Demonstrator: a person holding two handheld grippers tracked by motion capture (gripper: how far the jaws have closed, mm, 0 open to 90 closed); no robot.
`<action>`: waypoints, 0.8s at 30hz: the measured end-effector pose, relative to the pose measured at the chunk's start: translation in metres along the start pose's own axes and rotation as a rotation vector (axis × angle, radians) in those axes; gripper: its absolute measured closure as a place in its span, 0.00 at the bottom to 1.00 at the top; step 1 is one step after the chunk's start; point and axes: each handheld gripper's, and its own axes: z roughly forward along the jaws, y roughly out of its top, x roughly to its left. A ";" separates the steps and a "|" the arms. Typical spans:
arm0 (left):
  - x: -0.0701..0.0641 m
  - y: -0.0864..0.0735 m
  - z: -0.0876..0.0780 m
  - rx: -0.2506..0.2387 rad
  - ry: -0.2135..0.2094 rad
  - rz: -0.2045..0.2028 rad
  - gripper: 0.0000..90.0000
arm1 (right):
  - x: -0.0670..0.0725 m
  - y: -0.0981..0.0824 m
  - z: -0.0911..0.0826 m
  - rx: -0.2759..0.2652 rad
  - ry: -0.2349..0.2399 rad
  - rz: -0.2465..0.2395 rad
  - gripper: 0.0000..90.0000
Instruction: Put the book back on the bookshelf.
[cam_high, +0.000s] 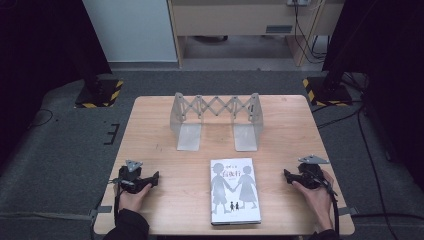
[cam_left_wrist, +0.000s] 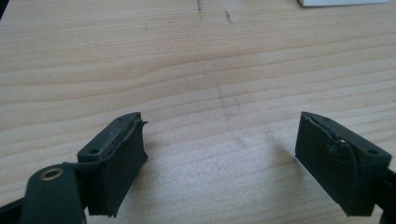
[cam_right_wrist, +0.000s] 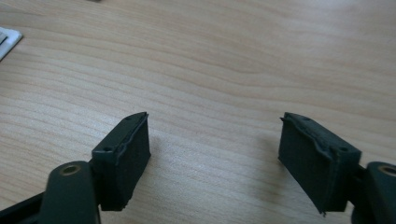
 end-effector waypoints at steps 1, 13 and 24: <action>0.000 0.000 -0.002 -0.005 -0.003 0.002 0.17 | 0.000 0.001 -0.002 -0.013 -0.002 0.006 0.29; -0.018 0.005 -0.021 -0.112 -0.056 0.013 0.18 | 0.002 0.003 -0.011 -0.045 0.134 0.063 0.30; -0.033 0.006 -0.025 -0.154 -0.141 0.020 0.20 | 0.010 0.008 -0.022 -0.118 0.191 0.070 0.31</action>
